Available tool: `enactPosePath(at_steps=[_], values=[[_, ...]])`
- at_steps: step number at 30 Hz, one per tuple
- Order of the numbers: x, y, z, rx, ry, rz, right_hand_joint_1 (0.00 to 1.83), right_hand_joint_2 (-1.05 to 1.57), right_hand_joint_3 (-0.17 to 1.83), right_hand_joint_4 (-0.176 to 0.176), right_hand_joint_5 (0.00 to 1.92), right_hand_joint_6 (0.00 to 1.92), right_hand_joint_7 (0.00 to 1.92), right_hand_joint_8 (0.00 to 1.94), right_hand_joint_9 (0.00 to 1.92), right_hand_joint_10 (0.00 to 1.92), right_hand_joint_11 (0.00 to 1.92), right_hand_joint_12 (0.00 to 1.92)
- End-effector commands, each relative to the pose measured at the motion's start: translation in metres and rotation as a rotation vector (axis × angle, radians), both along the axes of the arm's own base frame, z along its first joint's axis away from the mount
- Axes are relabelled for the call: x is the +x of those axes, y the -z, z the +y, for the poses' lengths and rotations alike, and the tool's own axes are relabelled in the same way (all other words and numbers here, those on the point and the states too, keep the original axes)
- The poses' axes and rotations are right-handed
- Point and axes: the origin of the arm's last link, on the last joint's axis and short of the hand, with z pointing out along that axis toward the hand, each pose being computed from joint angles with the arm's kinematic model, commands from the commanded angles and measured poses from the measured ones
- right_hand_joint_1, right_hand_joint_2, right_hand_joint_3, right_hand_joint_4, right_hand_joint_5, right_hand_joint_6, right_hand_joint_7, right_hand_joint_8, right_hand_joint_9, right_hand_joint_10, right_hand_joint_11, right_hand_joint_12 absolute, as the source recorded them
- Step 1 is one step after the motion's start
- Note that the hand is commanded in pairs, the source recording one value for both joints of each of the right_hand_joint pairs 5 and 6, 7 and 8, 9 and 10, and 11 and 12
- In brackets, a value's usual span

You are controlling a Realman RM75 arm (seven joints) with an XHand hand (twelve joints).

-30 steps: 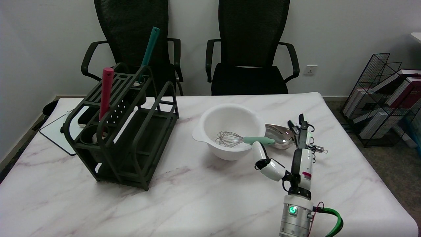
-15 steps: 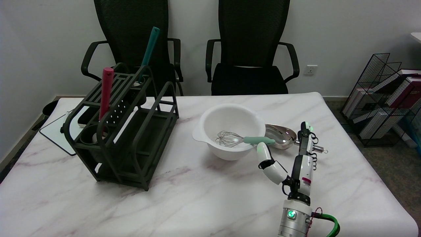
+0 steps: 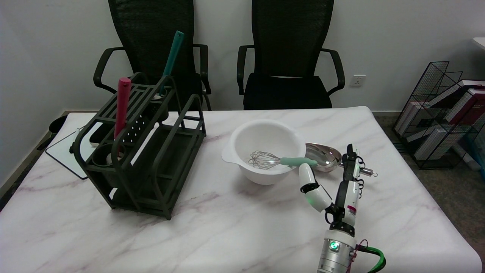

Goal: Pick up the whisk.

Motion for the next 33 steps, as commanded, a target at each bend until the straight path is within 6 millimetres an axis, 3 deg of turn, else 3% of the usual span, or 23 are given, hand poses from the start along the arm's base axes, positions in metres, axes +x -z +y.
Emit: enactPosePath(at_steps=[1, 11, 33], values=[[-0.006, 0.005, -0.021, 0.036, -0.027, -0.057, 0.67, 0.57, 0.66, 0.000, 0.00, 0.00, 0.00, 0.00, 0.16, 0.16, 0.13, 0.13], [0.001, 0.014, -0.049, 0.126, -0.046, -0.064, 0.67, 0.60, 0.65, 0.000, 0.00, 0.00, 0.00, 0.00, 0.16, 0.16, 0.12, 0.12], [0.008, 0.020, -0.065, 0.149, -0.067, -0.074, 0.67, 0.70, 0.66, 0.000, 0.00, 0.00, 0.00, 0.00, 0.16, 0.16, 0.08, 0.08]])
